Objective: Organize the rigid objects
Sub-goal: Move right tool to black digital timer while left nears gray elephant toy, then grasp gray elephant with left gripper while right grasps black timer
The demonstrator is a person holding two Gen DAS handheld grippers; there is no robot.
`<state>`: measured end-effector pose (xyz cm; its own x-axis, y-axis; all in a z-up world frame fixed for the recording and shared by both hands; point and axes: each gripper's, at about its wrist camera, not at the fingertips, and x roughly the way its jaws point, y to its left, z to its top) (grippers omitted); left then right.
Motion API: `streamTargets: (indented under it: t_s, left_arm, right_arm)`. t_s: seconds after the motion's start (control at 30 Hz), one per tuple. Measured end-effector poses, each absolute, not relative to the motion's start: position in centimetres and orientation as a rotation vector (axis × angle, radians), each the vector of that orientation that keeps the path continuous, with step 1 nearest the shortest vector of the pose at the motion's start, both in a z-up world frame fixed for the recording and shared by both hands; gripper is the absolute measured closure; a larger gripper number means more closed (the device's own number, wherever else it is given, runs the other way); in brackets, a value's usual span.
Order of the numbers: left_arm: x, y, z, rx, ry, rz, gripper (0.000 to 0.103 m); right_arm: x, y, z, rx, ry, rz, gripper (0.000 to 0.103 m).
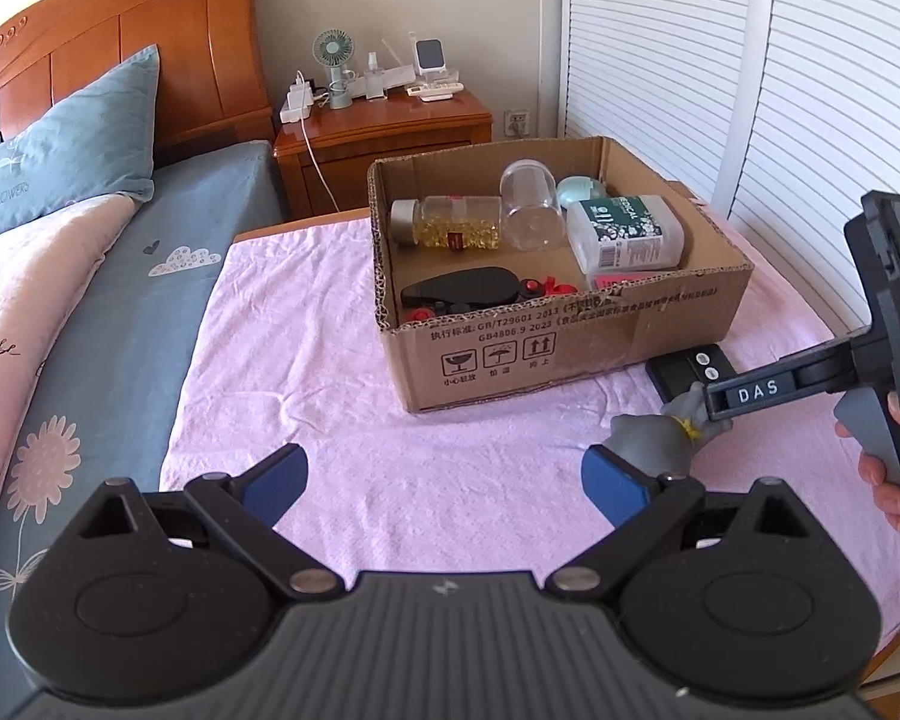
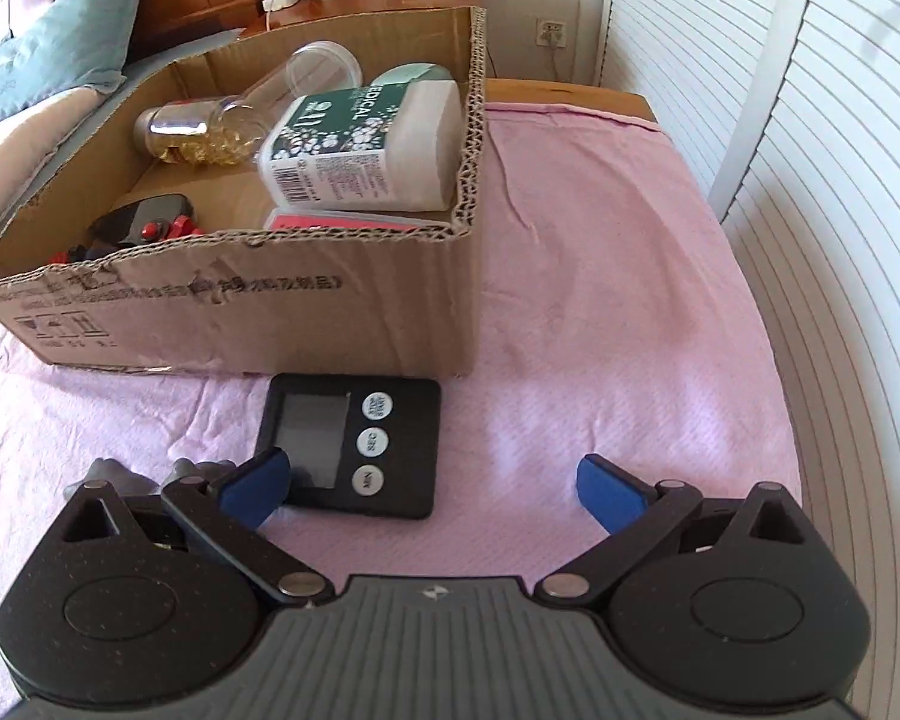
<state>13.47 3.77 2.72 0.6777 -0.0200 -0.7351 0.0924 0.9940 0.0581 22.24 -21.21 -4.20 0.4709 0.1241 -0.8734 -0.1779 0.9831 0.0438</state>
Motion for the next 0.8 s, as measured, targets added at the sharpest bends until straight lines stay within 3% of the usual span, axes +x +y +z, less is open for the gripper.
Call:
streamTargets:
  t_s: [0.8]
  left_arm:
    - [13.7, 2.8, 1.8, 0.122, 0.864, -0.088, 0.006]
  right_arm:
    - [20.6, -20.1, -5.3, -0.158, 0.917, 0.214, 0.000]
